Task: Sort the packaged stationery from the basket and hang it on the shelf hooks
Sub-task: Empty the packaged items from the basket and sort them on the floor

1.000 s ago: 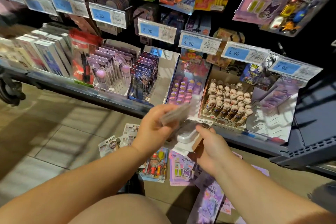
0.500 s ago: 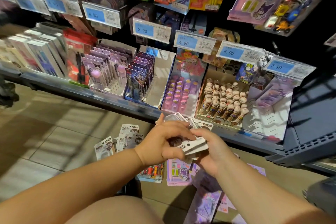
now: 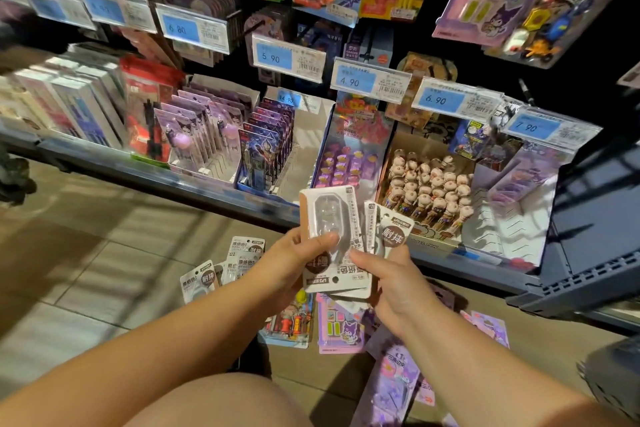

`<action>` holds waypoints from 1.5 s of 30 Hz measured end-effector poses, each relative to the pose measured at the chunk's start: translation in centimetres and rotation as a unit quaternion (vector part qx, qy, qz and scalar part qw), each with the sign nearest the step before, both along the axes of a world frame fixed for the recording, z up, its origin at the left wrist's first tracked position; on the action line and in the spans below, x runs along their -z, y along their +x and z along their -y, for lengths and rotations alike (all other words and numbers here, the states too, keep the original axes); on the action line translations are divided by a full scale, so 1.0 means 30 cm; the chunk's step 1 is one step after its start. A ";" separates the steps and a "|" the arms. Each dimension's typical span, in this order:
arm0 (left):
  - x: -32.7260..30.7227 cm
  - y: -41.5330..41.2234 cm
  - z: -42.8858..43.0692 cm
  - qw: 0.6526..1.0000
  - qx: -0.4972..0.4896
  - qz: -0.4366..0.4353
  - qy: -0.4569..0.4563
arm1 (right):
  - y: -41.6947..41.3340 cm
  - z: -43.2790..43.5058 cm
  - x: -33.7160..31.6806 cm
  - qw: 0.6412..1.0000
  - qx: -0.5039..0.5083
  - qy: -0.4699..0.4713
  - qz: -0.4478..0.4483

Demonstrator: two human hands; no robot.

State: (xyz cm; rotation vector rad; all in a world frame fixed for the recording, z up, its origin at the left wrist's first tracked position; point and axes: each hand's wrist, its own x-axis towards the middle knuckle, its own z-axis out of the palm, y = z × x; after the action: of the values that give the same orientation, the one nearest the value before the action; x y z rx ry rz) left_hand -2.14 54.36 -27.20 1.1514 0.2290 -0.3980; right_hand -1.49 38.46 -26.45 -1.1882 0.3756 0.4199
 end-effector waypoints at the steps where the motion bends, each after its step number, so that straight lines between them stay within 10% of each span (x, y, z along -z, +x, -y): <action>1: 0.009 -0.002 -0.004 1.000 0.020 0.008 -0.021 | 0.001 -0.001 0.004 0.999 -0.007 -0.028 0.014; 6: 0.022 0.004 -0.028 0.996 -0.010 0.024 -0.082 | 0.008 -0.004 0.015 0.986 -0.032 -0.159 0.039; 18: 0.053 -0.003 -0.116 0.975 -0.133 -0.055 -0.170 | 0.039 0.030 -0.034 0.999 -0.010 -0.006 -0.038; 27: 0.063 0.017 -0.141 0.979 -0.202 -0.032 -0.015 | 0.060 0.062 -0.046 0.999 -0.013 -0.032 0.011; 34: 0.038 -0.020 -0.069 0.996 -0.011 -0.064 -0.065 | 0.054 0.034 -0.059 0.995 -0.058 -0.068 0.040; 45: 0.082 -0.031 -0.056 0.998 -0.029 -0.030 -0.057 | 0.059 0.009 -0.031 0.990 -0.041 -0.131 0.039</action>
State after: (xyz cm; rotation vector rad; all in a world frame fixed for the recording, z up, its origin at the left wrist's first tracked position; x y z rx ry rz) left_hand -3.07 56.04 -29.66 1.0202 0.2888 -0.3899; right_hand 0.29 38.20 -25.53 -1.4747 0.3220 0.4027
